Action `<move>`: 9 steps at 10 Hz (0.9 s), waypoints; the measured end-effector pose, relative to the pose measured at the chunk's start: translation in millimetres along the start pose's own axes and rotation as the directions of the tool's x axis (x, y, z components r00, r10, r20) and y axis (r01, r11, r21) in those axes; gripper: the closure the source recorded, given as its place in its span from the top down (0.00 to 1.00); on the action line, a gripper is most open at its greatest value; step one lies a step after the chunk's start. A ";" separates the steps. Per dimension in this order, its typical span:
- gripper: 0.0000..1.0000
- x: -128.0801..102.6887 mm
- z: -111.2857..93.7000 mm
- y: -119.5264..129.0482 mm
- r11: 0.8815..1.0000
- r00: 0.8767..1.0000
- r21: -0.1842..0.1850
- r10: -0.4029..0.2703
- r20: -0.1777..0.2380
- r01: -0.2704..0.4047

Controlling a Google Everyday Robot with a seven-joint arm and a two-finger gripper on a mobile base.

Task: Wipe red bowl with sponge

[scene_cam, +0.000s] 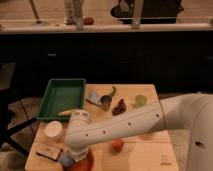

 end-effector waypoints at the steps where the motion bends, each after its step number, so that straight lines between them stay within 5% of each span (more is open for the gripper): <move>1: 0.01 -12.1 2.8 -6.7 1.000 1.000 -0.001 -0.029 0.012 0.029; 5: 0.01 -40.8 9.4 -4.5 0.998 0.997 -0.014 -0.067 0.041 0.067; 9: 0.01 -2.4 3.6 34.6 0.999 0.999 -0.036 0.035 0.027 -0.034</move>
